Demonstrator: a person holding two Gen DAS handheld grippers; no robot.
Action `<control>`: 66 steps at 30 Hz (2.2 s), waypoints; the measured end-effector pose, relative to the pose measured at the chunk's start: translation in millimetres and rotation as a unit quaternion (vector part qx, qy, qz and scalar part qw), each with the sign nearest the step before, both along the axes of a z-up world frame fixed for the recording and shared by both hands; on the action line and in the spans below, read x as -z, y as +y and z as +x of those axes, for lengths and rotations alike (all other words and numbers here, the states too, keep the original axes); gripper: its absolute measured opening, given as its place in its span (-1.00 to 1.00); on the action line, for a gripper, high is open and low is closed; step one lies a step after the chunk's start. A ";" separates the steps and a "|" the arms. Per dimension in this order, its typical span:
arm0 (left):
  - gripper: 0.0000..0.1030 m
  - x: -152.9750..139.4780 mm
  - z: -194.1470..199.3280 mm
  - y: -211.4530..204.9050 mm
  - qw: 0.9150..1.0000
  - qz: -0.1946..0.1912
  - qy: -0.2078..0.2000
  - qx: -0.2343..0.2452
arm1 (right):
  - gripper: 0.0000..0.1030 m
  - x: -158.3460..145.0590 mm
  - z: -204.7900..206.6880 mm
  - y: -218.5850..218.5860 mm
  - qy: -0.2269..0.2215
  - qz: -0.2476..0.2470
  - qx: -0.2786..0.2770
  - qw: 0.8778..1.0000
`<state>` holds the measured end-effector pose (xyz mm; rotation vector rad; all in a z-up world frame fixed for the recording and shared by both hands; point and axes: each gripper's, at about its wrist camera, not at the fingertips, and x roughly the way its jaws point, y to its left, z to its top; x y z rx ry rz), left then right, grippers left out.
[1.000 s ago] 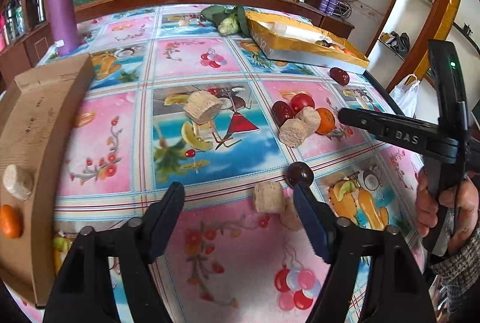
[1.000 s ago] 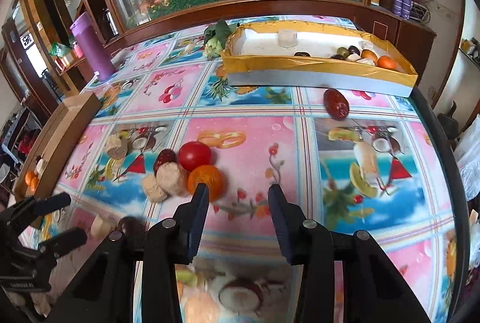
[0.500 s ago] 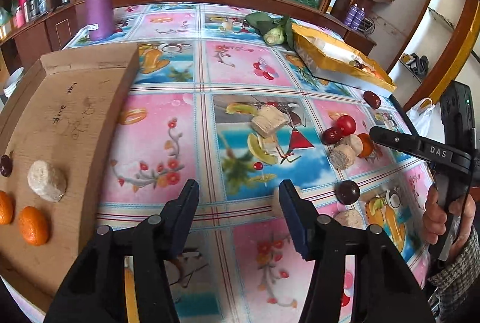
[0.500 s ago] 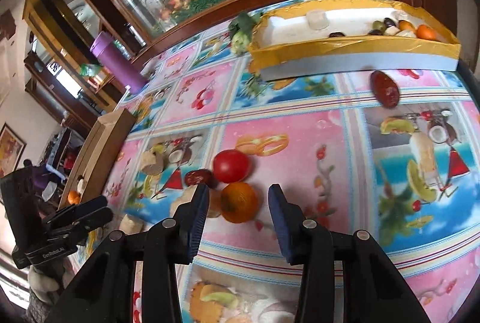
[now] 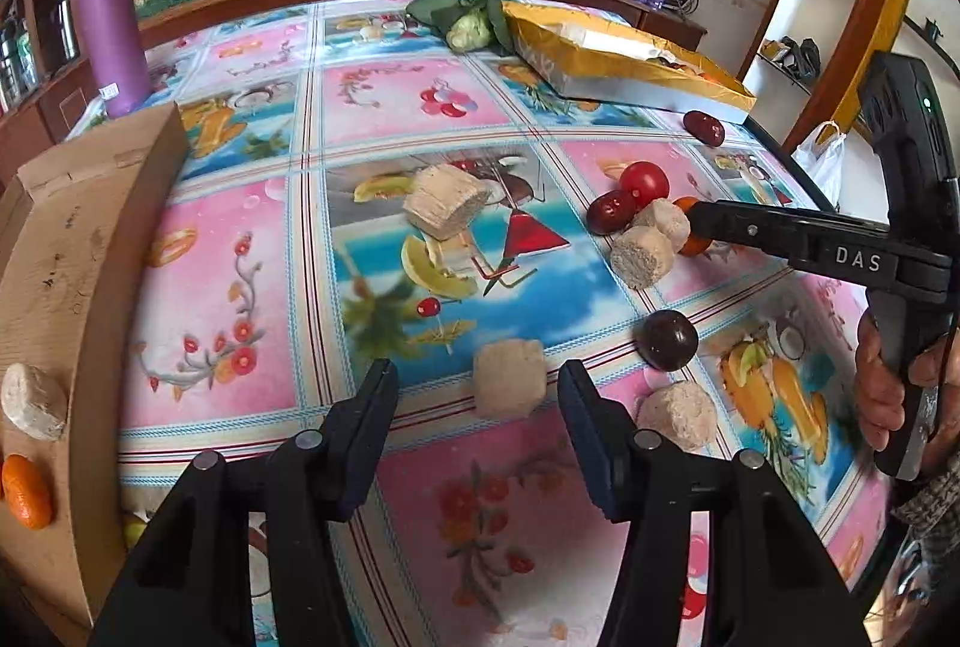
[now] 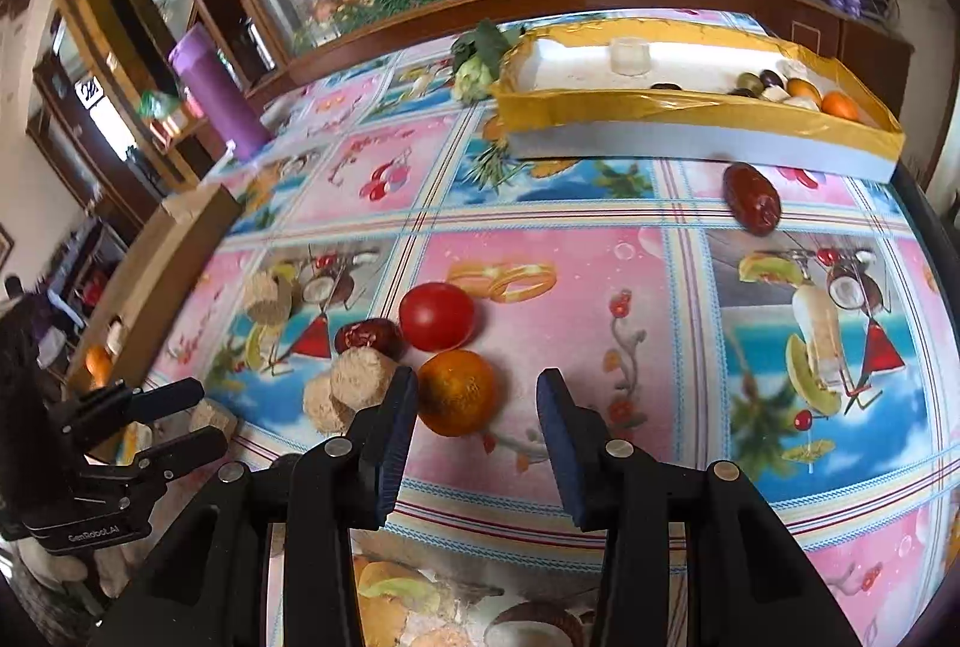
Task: Organize fruits
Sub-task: 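Grasp a beige cake piece with the left tool while the right grasps an orange, then carry both items over the tray and open both tools to drop them, then withdraw both open tools from the tray back over the table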
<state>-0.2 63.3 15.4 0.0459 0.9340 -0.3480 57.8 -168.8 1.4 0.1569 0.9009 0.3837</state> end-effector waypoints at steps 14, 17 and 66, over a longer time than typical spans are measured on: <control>-0.56 -11.7 -16.7 -5.1 1.000 -0.015 -0.016 0.004 | -0.41 0.9 -1.6 20.9 -0.009 -0.017 -0.005 1.000; -0.56 -24.8 -27.5 1.4 0.999 -0.021 -0.030 0.001 | -0.41 -12.2 -12.7 22.2 -0.025 -0.027 -0.004 0.999; -0.08 -52.1 35.3 279.6 0.968 -0.014 0.005 -0.249 | 0.08 -41.8 20.5 343.4 -0.005 0.005 -0.189 0.982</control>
